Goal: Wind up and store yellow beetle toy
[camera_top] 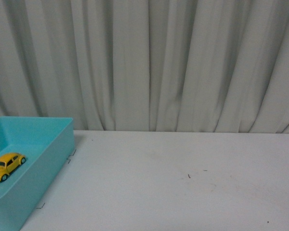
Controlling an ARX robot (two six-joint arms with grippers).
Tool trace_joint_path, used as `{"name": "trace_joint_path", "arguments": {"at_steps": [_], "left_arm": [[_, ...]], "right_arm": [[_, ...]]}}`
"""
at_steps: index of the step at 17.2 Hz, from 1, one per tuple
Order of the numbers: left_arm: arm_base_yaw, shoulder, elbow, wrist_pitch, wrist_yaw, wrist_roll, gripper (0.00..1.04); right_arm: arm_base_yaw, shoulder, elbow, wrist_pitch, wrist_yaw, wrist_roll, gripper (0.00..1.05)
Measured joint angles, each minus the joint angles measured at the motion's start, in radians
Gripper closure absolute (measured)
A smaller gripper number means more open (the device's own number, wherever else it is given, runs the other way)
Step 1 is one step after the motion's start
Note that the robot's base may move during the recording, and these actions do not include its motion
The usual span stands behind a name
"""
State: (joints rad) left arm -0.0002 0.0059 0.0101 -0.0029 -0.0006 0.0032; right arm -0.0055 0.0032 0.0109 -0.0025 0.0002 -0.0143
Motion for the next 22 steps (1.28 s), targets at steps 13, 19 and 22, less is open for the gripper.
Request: {"name": "trace_joint_path", "arguments": {"at_steps": [13,19,22], "left_arm": [[0.000,0.000,0.000,0.000,0.000,0.000,0.07],[0.000,0.000,0.000,0.001,0.000,0.000,0.07],[0.000,0.000,0.000,0.000,0.000,0.000,0.07]], "right_arm": [[0.000,0.000,0.000,0.000,0.000,0.000,0.07],[0.000,0.000,0.000,0.000,0.000,0.000,0.07],[0.000,0.000,0.000,-0.002,0.000,0.000,0.07]]}}
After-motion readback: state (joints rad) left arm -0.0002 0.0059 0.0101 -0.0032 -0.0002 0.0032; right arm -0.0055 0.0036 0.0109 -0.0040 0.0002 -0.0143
